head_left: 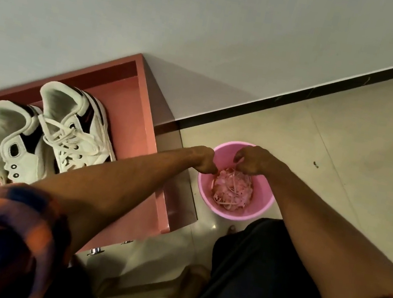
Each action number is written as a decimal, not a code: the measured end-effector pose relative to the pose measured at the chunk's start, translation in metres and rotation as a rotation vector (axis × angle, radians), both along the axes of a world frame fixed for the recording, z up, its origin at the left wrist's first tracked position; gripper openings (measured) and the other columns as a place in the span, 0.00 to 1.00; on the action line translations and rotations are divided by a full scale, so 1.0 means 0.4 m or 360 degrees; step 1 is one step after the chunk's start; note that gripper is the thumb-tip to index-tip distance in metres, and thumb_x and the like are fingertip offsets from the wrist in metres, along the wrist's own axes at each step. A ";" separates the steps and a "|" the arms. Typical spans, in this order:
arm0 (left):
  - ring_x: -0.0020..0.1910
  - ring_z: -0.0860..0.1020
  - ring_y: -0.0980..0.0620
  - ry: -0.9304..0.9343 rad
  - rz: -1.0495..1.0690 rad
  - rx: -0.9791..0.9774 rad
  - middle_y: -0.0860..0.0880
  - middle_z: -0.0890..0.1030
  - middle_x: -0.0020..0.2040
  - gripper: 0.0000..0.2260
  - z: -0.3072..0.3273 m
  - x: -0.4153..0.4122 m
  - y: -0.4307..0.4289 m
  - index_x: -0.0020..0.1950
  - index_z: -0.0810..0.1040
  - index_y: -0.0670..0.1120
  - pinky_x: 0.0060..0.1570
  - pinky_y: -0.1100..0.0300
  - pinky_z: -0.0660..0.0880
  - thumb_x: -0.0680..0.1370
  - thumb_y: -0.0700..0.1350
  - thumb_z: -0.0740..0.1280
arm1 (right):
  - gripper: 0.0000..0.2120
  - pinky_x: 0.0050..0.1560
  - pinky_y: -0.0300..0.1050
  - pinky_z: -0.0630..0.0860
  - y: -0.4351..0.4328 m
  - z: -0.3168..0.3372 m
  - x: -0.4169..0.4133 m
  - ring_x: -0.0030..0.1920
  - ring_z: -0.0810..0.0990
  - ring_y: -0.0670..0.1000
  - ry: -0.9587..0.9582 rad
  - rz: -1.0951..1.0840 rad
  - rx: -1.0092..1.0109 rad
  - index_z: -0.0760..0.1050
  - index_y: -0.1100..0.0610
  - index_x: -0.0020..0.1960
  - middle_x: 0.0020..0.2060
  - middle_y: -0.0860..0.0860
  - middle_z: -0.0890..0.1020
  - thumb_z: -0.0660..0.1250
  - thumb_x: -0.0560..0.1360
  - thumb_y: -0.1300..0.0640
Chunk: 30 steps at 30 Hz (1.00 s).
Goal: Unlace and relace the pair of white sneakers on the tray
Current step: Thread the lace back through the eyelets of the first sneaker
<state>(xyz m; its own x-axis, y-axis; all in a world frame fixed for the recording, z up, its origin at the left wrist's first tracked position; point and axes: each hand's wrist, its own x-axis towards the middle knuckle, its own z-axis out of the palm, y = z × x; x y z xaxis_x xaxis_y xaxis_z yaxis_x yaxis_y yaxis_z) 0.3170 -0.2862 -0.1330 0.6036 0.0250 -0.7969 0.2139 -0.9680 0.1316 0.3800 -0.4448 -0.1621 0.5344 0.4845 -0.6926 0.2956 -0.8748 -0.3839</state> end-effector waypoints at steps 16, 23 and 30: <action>0.51 0.76 0.50 -0.2139 0.0538 -0.0272 0.50 0.78 0.50 0.12 0.393 -0.482 0.369 0.59 0.81 0.47 0.53 0.53 0.73 0.75 0.45 0.71 | 0.05 0.53 0.52 0.82 0.273 0.410 -0.217 0.40 0.84 0.48 -0.0536 -0.0748 0.1207 0.84 0.48 0.46 0.37 0.45 0.85 0.73 0.75 0.57; 0.74 0.61 0.43 -0.1648 0.1538 0.0353 0.46 0.59 0.77 0.50 0.365 -0.722 0.477 0.79 0.52 0.55 0.66 0.37 0.67 0.64 0.64 0.74 | 0.48 0.67 0.54 0.75 0.530 0.449 -0.456 0.67 0.77 0.55 -0.0440 -0.0375 0.0818 0.63 0.46 0.79 0.70 0.51 0.77 0.77 0.65 0.32; 0.73 0.65 0.37 -0.1272 0.2115 0.0244 0.41 0.60 0.76 0.63 0.298 -0.715 0.507 0.78 0.35 0.59 0.65 0.34 0.67 0.61 0.59 0.80 | 0.66 0.72 0.62 0.68 0.597 0.366 -0.547 0.76 0.67 0.58 -0.0389 -0.0480 0.0618 0.47 0.42 0.82 0.78 0.51 0.66 0.71 0.53 0.20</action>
